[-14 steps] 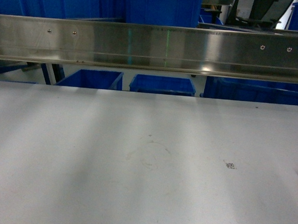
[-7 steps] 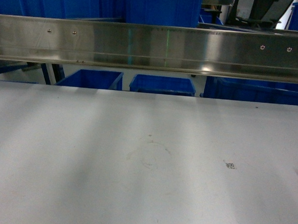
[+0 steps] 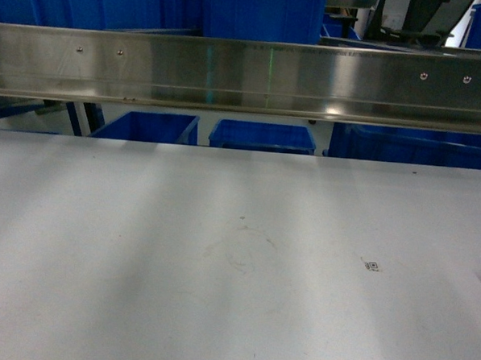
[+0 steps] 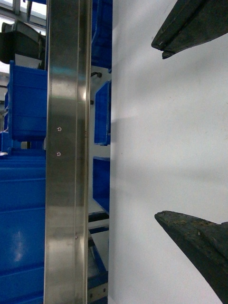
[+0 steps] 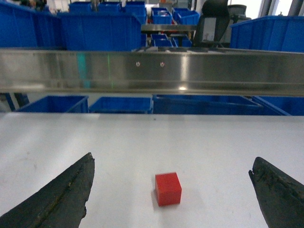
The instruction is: Place magnetic block on left shelf second layer
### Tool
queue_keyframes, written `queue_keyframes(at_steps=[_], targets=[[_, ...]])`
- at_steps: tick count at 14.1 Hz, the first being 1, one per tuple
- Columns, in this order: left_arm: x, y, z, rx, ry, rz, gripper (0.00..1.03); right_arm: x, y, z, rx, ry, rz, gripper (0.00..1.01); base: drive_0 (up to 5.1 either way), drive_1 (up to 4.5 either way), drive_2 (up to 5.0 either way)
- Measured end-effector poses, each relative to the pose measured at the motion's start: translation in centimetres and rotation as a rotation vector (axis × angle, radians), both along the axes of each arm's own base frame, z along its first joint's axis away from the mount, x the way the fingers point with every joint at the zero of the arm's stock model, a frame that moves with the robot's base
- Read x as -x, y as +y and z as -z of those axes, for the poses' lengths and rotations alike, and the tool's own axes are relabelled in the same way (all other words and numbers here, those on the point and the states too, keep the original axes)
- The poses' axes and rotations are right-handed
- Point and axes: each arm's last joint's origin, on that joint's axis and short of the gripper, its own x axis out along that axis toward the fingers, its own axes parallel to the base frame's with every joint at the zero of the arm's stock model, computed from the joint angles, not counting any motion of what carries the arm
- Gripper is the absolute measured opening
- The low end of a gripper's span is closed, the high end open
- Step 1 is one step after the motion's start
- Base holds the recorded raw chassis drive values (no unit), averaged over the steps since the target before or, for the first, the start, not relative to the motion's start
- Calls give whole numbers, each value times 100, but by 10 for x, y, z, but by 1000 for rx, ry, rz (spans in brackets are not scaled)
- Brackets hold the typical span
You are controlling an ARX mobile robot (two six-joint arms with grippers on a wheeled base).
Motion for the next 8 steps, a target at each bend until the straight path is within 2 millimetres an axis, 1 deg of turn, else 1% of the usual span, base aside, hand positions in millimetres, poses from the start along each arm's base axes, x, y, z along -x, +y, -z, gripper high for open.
queue_keyframes(at_steps=[1, 2, 3, 4, 5, 6, 7, 8], targets=[[0, 0, 0, 0, 0, 0, 98, -8, 5, -4, -29, -27, 0, 98, 0, 0, 0], [0, 0, 0, 0, -1, 1, 98, -24, 6, -2, -59, 23, -27, 98, 0, 0, 0], [0, 0, 0, 0, 0, -1, 98, -44, 1, -2, -72, 79, -16, 98, 0, 0, 0], [0, 0, 0, 0, 0, 0, 98, -73, -6, -16, -75, 81, -2, 98, 0, 0, 0], [0, 0, 0, 0, 0, 0, 98, -107, -13, -30, -76, 72, 3, 98, 0, 0, 0], [0, 0, 0, 0, 0, 0, 98, -136, -21, -27, -88, 147, -21, 98, 0, 0, 0], [0, 0, 0, 0, 0, 0, 98, -155, -28, -7, -114, 272, -54, 98, 0, 0, 0], [0, 0, 0, 0, 0, 0, 98, -166, -33, 18, -148, 385, -94, 98, 0, 0, 0]])
